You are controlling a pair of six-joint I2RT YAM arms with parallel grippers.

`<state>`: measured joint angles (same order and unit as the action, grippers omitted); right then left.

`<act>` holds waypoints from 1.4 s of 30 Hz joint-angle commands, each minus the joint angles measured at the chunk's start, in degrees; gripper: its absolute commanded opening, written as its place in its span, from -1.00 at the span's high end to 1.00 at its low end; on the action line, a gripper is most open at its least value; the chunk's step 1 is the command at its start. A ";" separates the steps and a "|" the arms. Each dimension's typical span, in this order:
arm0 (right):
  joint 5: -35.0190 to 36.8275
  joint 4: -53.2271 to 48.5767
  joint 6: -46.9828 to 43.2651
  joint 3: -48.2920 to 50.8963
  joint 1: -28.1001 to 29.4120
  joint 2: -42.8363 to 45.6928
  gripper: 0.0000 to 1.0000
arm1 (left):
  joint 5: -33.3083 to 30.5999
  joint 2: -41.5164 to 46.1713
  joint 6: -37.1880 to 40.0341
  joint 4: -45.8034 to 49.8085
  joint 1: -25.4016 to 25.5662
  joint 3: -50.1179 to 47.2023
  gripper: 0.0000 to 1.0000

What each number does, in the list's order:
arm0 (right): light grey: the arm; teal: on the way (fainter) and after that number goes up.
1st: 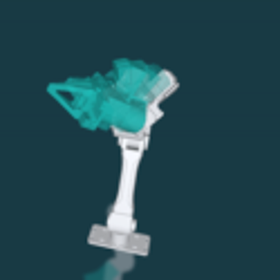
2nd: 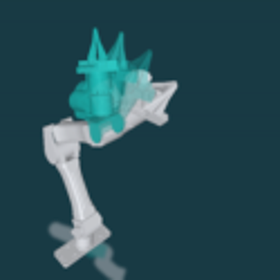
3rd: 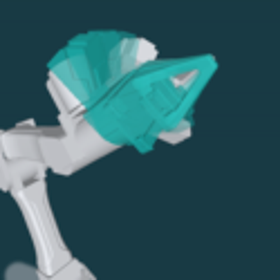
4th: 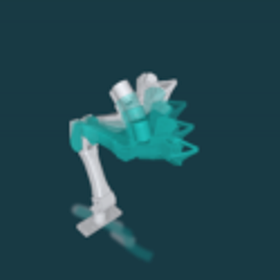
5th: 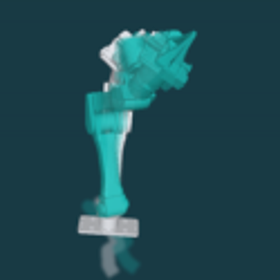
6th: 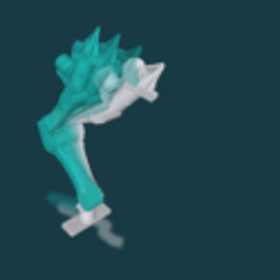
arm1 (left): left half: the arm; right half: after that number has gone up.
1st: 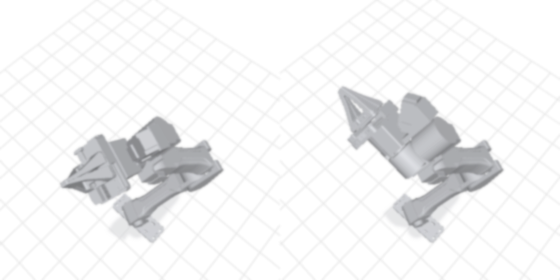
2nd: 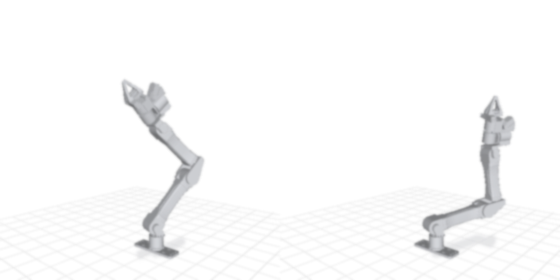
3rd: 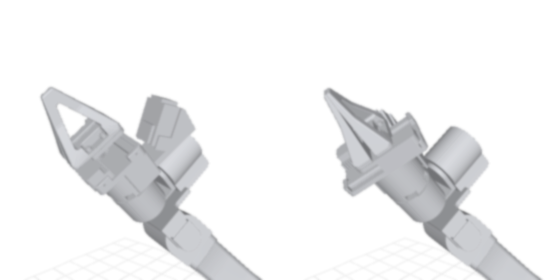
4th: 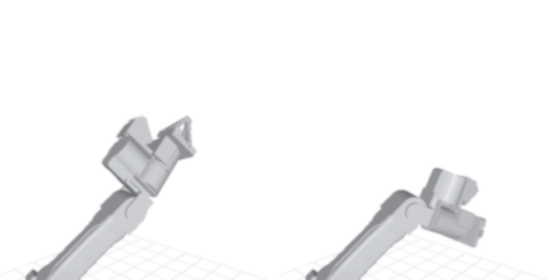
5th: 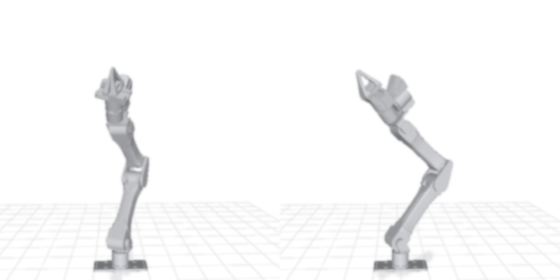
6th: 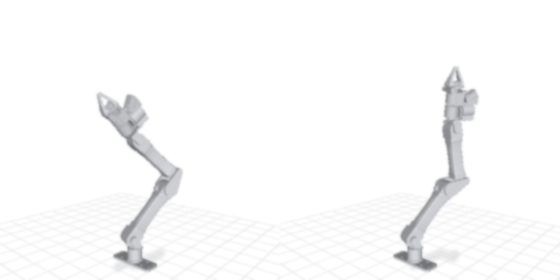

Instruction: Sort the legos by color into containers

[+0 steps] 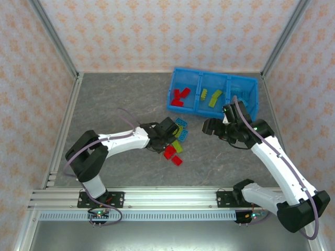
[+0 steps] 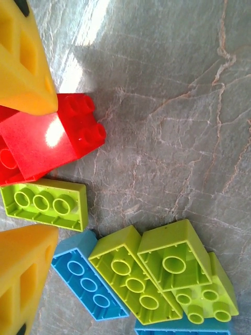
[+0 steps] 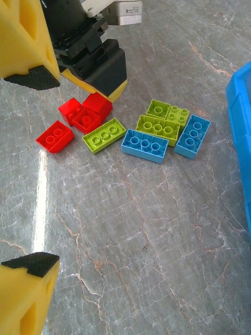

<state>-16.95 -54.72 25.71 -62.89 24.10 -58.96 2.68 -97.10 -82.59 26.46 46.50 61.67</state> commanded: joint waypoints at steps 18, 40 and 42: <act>1.39 -2.62 0.89 -0.20 0.38 2.40 -0.70 | -3.46 -0.04 -4.70 0.84 1.39 -1.34 -0.46; -14.10 6.02 3.58 4.90 9.78 3.68 -0.73 | -6.54 2.88 8.78 4.21 0.36 5.11 0.44; -8.77 8.32 6.53 5.47 9.74 6.16 -0.78 | -10.65 1.32 15.20 8.41 0.01 13.78 0.47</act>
<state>-29.15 -52.29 27.81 -57.95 33.63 -56.51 -0.86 -97.23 -77.17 30.83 47.09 65.80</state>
